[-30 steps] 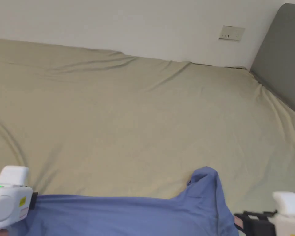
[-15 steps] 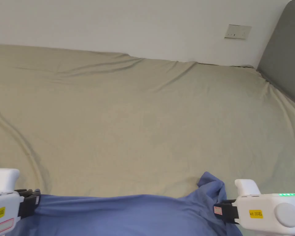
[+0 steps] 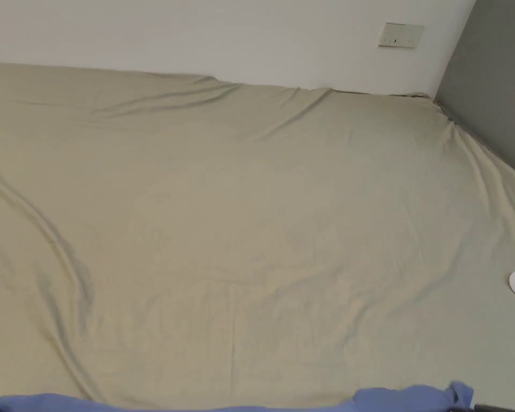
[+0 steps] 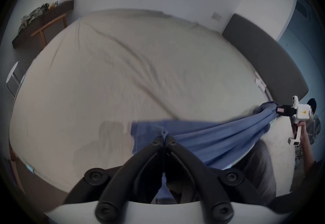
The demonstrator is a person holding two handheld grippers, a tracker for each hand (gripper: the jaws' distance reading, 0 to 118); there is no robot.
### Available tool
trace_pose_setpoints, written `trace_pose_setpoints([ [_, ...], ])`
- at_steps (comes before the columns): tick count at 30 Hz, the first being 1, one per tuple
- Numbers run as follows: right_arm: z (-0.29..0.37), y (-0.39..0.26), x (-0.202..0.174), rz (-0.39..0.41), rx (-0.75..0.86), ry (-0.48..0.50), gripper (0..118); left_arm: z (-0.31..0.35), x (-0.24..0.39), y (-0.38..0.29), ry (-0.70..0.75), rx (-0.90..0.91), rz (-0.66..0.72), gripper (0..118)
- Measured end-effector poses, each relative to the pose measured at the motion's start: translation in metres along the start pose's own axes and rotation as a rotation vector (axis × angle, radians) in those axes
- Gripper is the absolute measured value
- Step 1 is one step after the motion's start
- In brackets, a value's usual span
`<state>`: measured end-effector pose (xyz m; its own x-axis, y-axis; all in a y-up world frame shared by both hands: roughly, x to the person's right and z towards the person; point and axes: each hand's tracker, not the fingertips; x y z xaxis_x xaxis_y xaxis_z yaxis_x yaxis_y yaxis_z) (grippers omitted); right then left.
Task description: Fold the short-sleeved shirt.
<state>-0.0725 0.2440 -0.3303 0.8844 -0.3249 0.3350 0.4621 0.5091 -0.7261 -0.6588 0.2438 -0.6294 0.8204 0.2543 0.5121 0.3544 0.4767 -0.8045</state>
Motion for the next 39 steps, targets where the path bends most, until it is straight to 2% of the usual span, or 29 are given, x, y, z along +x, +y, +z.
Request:
trace_pose_setpoints([
  [2,-0.014,-0.026,0.016,-0.060,-0.044,0.003,0,-0.013,0.008,-0.020,0.015,-0.058,0.002,1],
  [3,-0.022,-0.035,0.017,-0.070,-0.050,-0.051,0,-0.019,0.008,-0.030,-0.001,-0.055,0.001,1],
  [5,-0.040,-0.052,0.025,-0.086,-0.104,-0.075,0,-0.032,0.007,-0.041,-0.006,-0.109,0.045,1],
  [7,-0.046,-0.055,0.037,-0.110,-0.017,-0.042,0,-0.043,0.008,-0.050,-0.004,-0.104,0.032,1],
  [8,-0.045,-0.051,0.035,-0.123,-0.035,-0.053,0,-0.045,0.008,-0.053,0.007,-0.102,0.036,0],
  [9,-0.046,-0.048,0.028,-0.100,-0.057,-0.080,1,-0.046,0.007,-0.052,-0.002,-0.096,0.063,0],
  [11,-0.043,-0.044,0.012,0.053,-0.073,-0.161,9,-0.034,0.017,-0.047,-0.006,-0.084,0.093,0],
  [12,-0.038,-0.043,-0.001,0.129,-0.087,-0.199,19,-0.031,0.017,-0.047,-0.010,-0.081,0.093,3],
  [13,-0.033,-0.042,-0.009,0.160,-0.099,-0.218,39,-0.027,0.016,-0.047,-0.023,-0.071,0.088,21],
  [14,-0.025,-0.040,-0.021,0.182,-0.101,-0.230,70,-0.023,0.009,-0.048,-0.070,-0.046,0.085,72],
  [15,-0.014,-0.039,-0.034,0.208,-0.057,-0.238,85,-0.015,0.003,-0.048,-0.135,-0.018,0.100,106],
  [16,0.000,-0.038,-0.048,0.236,0.023,-0.227,88,-0.009,-0.005,-0.047,-0.197,-0.010,0.117,117],
  [19,0.043,-0.025,-0.085,0.285,0.238,-0.162,87,0.003,-0.050,-0.036,-0.419,0.036,0.263,118],
  [20,0.053,-0.020,-0.096,0.285,0.284,-0.156,71,-0.002,-0.066,-0.032,-0.495,0.037,0.317,118],
  [21,0.065,-0.015,-0.106,0.272,0.349,-0.124,48,-0.014,-0.084,-0.027,-0.581,0.015,0.374,118],
  [22,0.074,-0.013,-0.114,0.256,0.440,-0.108,30,-0.022,-0.085,-0.023,-0.565,-0.013,0.424,118],
  [23,0.081,-0.006,-0.117,0.237,0.500,-0.084,30,-0.036,-0.091,-0.019,-0.544,-0.048,0.474,118],
  [24,0.088,0.003,-0.126,0.214,0.527,-0.089,0,-0.048,-0.096,-0.018,-0.570,-0.078,0.496,118],
  [26,0.103,0.016,-0.139,0.231,0.561,-0.073,0,-0.069,-0.091,-0.021,-0.713,-0.185,0.549,118],
  [27,0.106,0.016,-0.140,0.227,0.596,-0.055,0,-0.070,-0.090,-0.021,-0.806,-0.124,0.554,118],
  [28,0.111,0.020,-0.145,0.219,0.624,-0.042,0,-0.074,-0.084,-0.016,-0.831,-0.156,0.548,118],
  [30,0.118,0.028,-0.153,0.212,0.630,-0.007,0,-0.089,-0.068,-0.019,-0.761,-0.142,0.525,118],
  [32,0.113,0.025,-0.167,0.221,0.642,-0.001,0,-0.092,-0.057,-0.021,-0.816,-0.111,0.429,118],
  [34,0.112,0.031,-0.172,0.235,0.635,-0.005,0,-0.096,-0.046,-0.021,-0.776,-0.129,0.369,117],
  [35,0.104,0.026,-0.177,0.238,0.630,-0.009,0,-0.096,-0.044,-0.020,-0.783,-0.128,0.372,104],
  [36,0.102,0.028,-0.178,0.231,0.623,-0.006,0,-0.097,-0.043,-0.015,-0.757,-0.173,0.372,76],
  [37,0.102,0.029,-0.179,0.220,0.613,0.004,0,-0.100,-0.044,-0.012,-0.655,-0.210,0.403,23],
  [38,0.101,0.031,-0.180,0.211,0.606,0.015,0,-0.108,-0.049,-0.007,-0.519,-0.209,0.441,17],
  [39,0.094,0.024,-0.183,0.212,0.604,0.015,0,-0.108,-0.059,-0.013,-0.587,-0.188,0.489,17],
])
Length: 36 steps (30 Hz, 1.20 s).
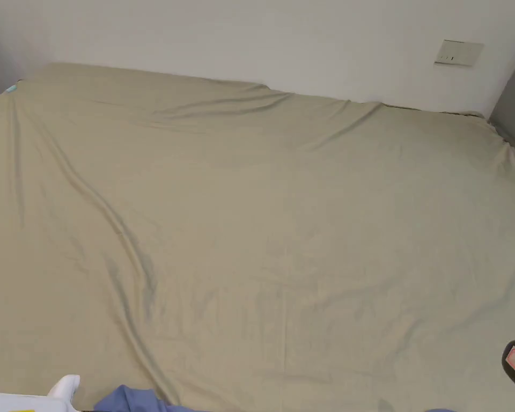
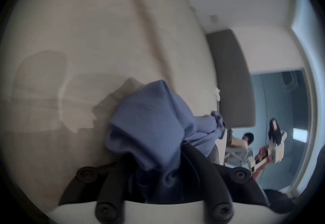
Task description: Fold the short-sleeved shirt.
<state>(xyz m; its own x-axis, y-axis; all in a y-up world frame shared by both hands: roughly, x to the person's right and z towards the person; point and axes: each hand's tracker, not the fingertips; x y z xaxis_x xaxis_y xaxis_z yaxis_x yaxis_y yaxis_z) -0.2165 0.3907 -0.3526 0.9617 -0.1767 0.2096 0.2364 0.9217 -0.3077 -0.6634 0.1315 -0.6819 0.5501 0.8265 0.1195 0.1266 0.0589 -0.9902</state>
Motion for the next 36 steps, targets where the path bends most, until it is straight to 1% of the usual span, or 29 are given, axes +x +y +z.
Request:
trace_pose_setpoints([
  [1,-0.002,0.001,-0.002,0.004,-0.011,-0.006,0,0.008,-0.006,-0.002,-0.127,-0.031,0.029,17],
  [3,-0.002,0.002,-0.006,0.029,-0.035,-0.036,0,0.016,-0.002,-0.013,-0.084,0.010,-0.010,17],
  [4,-0.002,-0.019,0.006,0.030,-0.033,-0.043,0,0.019,-0.006,-0.014,-0.092,0.013,-0.006,17],
  [5,-0.001,-0.019,0.007,0.030,-0.036,-0.048,0,0.023,-0.010,-0.015,-0.145,0.017,0.035,17],
  [6,-0.001,-0.018,0.007,0.028,-0.043,-0.058,0,0.026,-0.015,-0.016,-0.142,0.030,0.059,17],
  [8,-0.003,-0.020,0.006,0.038,-0.071,-0.148,0,0.027,-0.017,-0.021,-0.099,0.048,0.035,17],
  [9,-0.002,-0.020,0.008,0.043,-0.059,-0.171,0,0.031,-0.019,-0.022,-0.095,0.057,0.037,17],
  [11,0.001,-0.015,0.010,0.027,-0.048,-0.162,0,0.042,-0.025,-0.022,-0.087,0.096,0.043,17],
  [12,0.003,-0.018,0.013,0.019,-0.042,-0.159,0,0.050,-0.024,-0.021,-0.050,0.126,0.023,17],
  [14,0.007,-0.014,0.011,0.024,-0.029,-0.163,0,0.074,-0.019,-0.020,0.035,0.219,-0.060,17],
  [15,0.010,-0.012,0.009,0.037,-0.025,-0.165,0,0.091,-0.018,-0.015,0.110,0.248,-0.102,17],
  [16,0.011,-0.012,0.008,0.046,-0.022,-0.167,0,0.108,-0.019,-0.006,0.147,0.237,-0.051,17],
  [17,0.013,-0.011,0.007,0.051,-0.017,-0.168,0,0.127,-0.020,-0.001,0.177,0.272,-0.028,17],
  [20,0.016,-0.010,0.002,0.056,-0.008,-0.159,0,0.181,-0.002,0.002,0.476,0.392,-0.103,17],
  [21,0.016,-0.010,0.001,0.054,-0.003,-0.156,0,0.196,0.007,0.003,0.541,0.418,-0.117,17],
  [22,0.016,-0.011,0.001,0.051,0.000,-0.153,0,0.205,0.014,0.005,0.587,0.383,-0.136,17],
  [24,0.015,-0.011,-0.001,0.040,-0.001,-0.137,0,0.210,0.041,0.001,0.608,0.356,-0.176,17],
  [26,0.013,-0.013,-0.003,0.039,-0.005,-0.127,0,0.198,0.066,-0.007,0.627,0.364,-0.222,17],
  [27,0.012,-0.014,-0.004,0.042,-0.008,-0.124,0,0.186,0.057,-0.002,0.674,0.366,-0.259,17],
  [28,0.011,-0.015,-0.005,0.044,-0.009,-0.122,0,0.170,0.067,-0.005,0.730,0.358,-0.287,17],
  [29,0.010,-0.016,-0.006,0.046,-0.011,-0.119,0,0.151,0.077,-0.011,0.769,0.333,-0.348,17],
  [30,0.010,-0.016,-0.008,0.048,-0.014,-0.112,0,0.133,0.086,-0.017,0.767,0.304,-0.392,17],
  [31,0.010,-0.016,-0.009,0.049,-0.016,-0.106,0,0.112,0.103,-0.029,0.720,0.277,-0.413,17],
  [33,0.010,-0.016,-0.009,0.055,-0.018,-0.102,0,0.077,0.108,-0.033,0.613,0.216,-0.408,17],
  [34,0.010,-0.016,-0.010,0.057,-0.020,-0.102,0,0.058,0.107,-0.033,0.587,0.178,-0.411,17],
  [35,0.011,-0.016,-0.010,0.057,-0.021,-0.101,0,0.040,0.104,-0.035,0.584,0.145,-0.412,17],
  [36,0.012,-0.019,-0.001,0.051,-0.023,-0.102,0,0.019,0.099,-0.035,0.597,0.111,-0.414,18],
])
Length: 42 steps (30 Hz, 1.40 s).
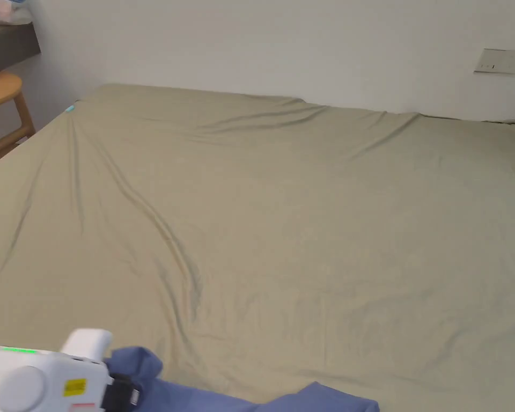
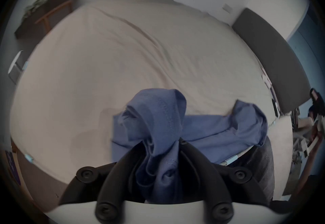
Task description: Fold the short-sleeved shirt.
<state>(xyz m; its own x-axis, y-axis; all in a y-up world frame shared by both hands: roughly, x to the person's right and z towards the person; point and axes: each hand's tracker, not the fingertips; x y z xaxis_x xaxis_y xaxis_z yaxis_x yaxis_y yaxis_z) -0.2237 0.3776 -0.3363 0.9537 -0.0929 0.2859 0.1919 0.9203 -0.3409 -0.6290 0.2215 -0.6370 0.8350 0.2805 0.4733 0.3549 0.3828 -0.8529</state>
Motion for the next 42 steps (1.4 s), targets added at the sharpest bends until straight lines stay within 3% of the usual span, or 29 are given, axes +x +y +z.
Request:
trace_pose_setpoints([
  [1,0.001,-0.001,0.002,-0.006,-0.003,0.002,0,-0.019,0.005,-0.002,0.011,-0.023,-0.006,20],
  [4,0.004,-0.004,0.004,-0.015,-0.011,-0.001,0,-0.057,0.001,-0.012,0.012,-0.026,0.030,54],
  [5,0.005,-0.005,0.005,-0.015,-0.014,-0.004,0,-0.050,-0.001,-0.013,-0.046,0.024,0.066,73],
  [6,0.007,-0.006,0.007,-0.014,-0.016,-0.008,0,-0.034,-0.004,-0.008,-0.103,0.051,0.098,83],
  [8,0.010,-0.007,0.010,-0.013,-0.017,-0.013,0,-0.011,-0.012,-0.003,-0.191,0.050,0.115,87],
  [9,0.011,-0.006,0.013,-0.016,-0.020,-0.013,0,0.007,-0.016,-0.003,-0.165,0.108,0.109,92],
  [12,0.014,-0.006,0.018,-0.019,-0.020,-0.026,0,0.043,-0.021,-0.006,-0.055,0.267,0.161,92],
  [13,0.014,-0.007,0.020,-0.021,-0.018,-0.030,0,0.044,-0.027,-0.005,-0.017,0.269,0.211,91],
  [14,0.015,-0.007,0.021,-0.029,-0.018,-0.034,0,0.040,-0.035,-0.001,0.059,0.218,0.265,83],
  [15,0.015,-0.008,0.023,-0.037,-0.017,-0.034,0,0.023,-0.051,0.004,0.121,0.172,0.321,64],
  [17,0.014,-0.011,0.025,-0.056,-0.018,-0.028,0,0.001,-0.053,0.000,0.160,0.134,0.272,8],
  [26,0.010,-0.023,0.026,-0.071,-0.061,-0.033,0,-0.040,0.024,-0.001,-0.067,0.000,0.118,8],
  [29,0.014,-0.024,0.022,-0.051,-0.061,-0.040,0,-0.036,0.057,-0.005,0.018,0.062,0.061,8],
  [32,0.012,-0.024,0.024,-0.063,-0.066,-0.028,0,-0.052,0.058,-0.007,-0.062,-0.045,0.041,7],
  [35,0.007,-0.025,0.022,-0.071,-0.076,-0.026,0,-0.054,0.051,-0.007,-0.065,-0.007,0.044,9],
  [36,0.006,-0.025,0.021,-0.073,-0.077,-0.025,0,-0.048,0.045,-0.003,-0.102,-0.018,0.088,20],
  [37,0.006,-0.025,0.020,-0.076,-0.075,-0.016,0,-0.036,0.033,-0.001,-0.171,0.016,0.154,20],
  [38,0.006,-0.024,0.020,-0.076,-0.071,-0.006,0,-0.015,0.016,-0.001,-0.272,0.083,0.208,30],
  [40,0.006,-0.020,0.017,-0.060,-0.072,-0.003,0,0.014,-0.012,-0.002,-0.374,0.173,0.277,106],
  [41,0.007,-0.018,0.016,-0.038,-0.070,-0.006,0,0.030,-0.031,-0.003,-0.385,0.224,0.298,118],
  [42,0.009,-0.015,0.015,-0.017,-0.062,-0.011,0,0.041,-0.049,-0.005,-0.381,0.251,0.327,118],
])
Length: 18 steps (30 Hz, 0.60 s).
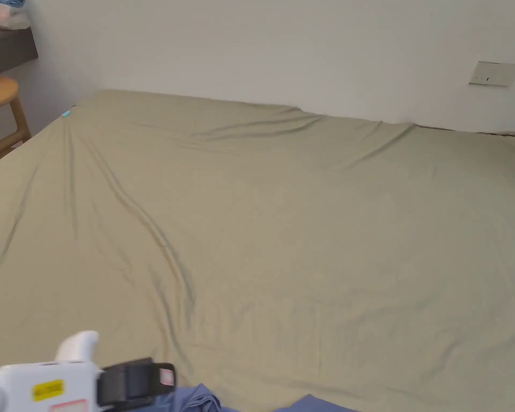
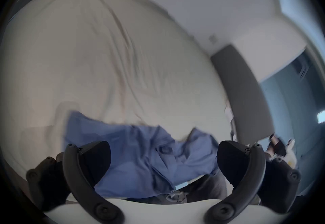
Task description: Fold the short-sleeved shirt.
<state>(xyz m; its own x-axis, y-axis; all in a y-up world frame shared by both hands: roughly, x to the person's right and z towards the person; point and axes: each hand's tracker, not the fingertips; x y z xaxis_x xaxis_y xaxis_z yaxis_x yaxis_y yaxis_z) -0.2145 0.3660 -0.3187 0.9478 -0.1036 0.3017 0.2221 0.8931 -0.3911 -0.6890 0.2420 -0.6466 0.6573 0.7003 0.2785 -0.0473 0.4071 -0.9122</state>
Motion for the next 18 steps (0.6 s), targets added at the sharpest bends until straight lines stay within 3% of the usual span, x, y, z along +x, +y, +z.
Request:
trace_pose_setpoints([
  [3,0.007,0.007,0.000,0.015,0.028,0.006,0,0.028,-0.041,0.018,0.046,0.066,0.011,118],
  [6,0.007,0.009,0.002,0.002,0.037,0.011,0,0.010,-0.103,0.032,0.043,-0.093,0.154,118],
  [9,-0.001,0.001,-0.001,-0.003,0.000,0.000,0,-0.008,-0.124,0.015,-0.113,-0.129,0.303,116],
  [11,-0.004,-0.005,-0.005,-0.003,-0.024,0.011,0,-0.018,-0.115,0.006,-0.270,-0.156,0.284,113],
  [14,-0.010,-0.010,-0.010,0.004,-0.066,0.025,0,-0.041,-0.090,-0.004,-0.192,-0.183,0.180,113],
  [15,-0.012,-0.012,-0.012,0.000,-0.075,0.027,0,-0.040,-0.091,-0.002,-0.248,-0.140,0.198,104],
  [16,-0.014,-0.015,-0.014,-0.004,-0.088,0.042,0,-0.043,-0.097,0.002,-0.318,-0.146,0.281,76],
  [17,-0.016,-0.017,-0.017,-0.003,-0.100,0.055,0,-0.047,-0.096,0.000,-0.354,-0.177,0.376,22],
  [18,-0.018,-0.019,-0.020,-0.002,-0.102,0.057,0,-0.050,-0.094,-0.001,-0.301,-0.171,0.397,22],
])
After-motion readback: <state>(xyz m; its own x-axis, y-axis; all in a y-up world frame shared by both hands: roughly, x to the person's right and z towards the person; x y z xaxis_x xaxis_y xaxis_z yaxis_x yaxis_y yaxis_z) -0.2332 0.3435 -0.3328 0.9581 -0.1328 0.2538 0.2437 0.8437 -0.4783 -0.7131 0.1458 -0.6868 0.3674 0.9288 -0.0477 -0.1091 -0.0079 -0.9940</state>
